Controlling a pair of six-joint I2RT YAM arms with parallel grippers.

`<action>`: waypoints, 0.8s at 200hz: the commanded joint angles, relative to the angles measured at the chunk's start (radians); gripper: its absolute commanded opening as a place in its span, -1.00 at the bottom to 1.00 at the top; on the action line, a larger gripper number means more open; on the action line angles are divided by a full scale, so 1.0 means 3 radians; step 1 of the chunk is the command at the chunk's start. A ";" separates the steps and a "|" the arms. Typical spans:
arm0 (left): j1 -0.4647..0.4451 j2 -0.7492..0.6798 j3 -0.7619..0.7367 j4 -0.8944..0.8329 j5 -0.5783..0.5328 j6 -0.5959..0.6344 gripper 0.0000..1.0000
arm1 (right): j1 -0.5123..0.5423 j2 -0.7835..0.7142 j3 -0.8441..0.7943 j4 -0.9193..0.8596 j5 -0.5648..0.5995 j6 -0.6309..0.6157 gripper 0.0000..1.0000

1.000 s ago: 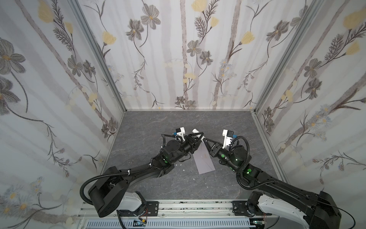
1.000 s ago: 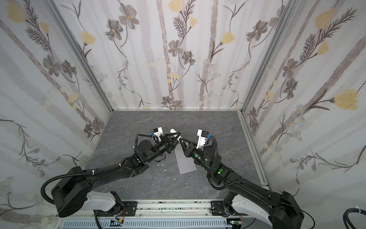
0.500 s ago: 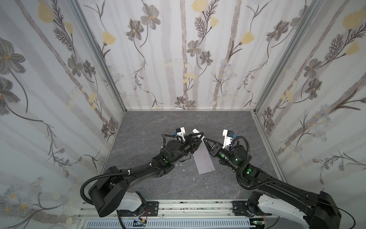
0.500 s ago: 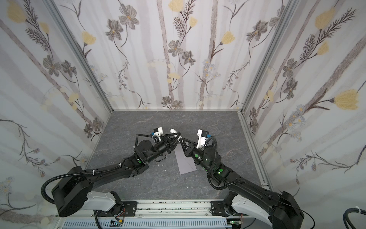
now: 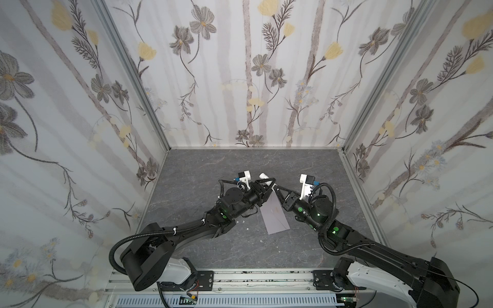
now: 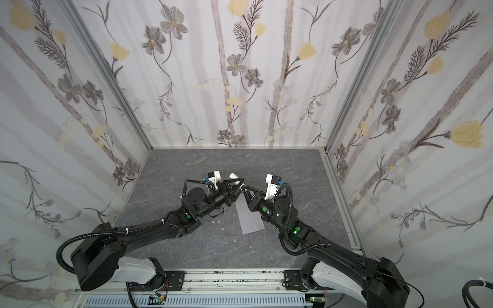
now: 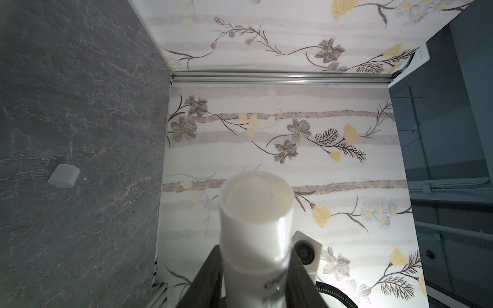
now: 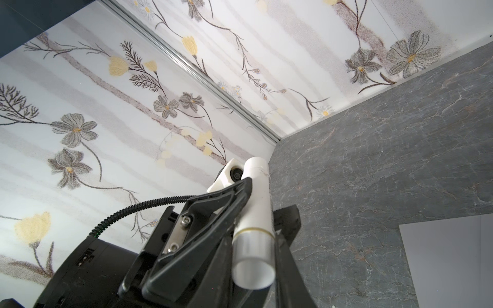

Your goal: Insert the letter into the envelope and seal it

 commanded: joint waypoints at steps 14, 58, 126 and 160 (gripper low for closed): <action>-0.0002 0.0003 0.0020 0.0090 0.0019 0.0006 -0.41 | 0.0004 -0.0006 0.0038 0.0100 0.0057 0.0004 -0.69; -0.0003 0.0006 0.0005 0.0090 0.0015 0.0011 -0.77 | 0.0006 -0.0001 0.0038 0.0091 0.0042 0.0001 -0.64; 0.0071 0.0102 -0.0145 0.0065 0.0327 0.0124 -1.00 | -0.0057 -0.0477 -0.0013 -0.0539 0.0202 -0.0084 -0.03; 0.0106 0.0260 -0.0152 -0.0088 0.0930 0.0506 -1.00 | -0.0359 -0.0890 -0.0008 -0.1346 0.0238 -0.0223 -0.01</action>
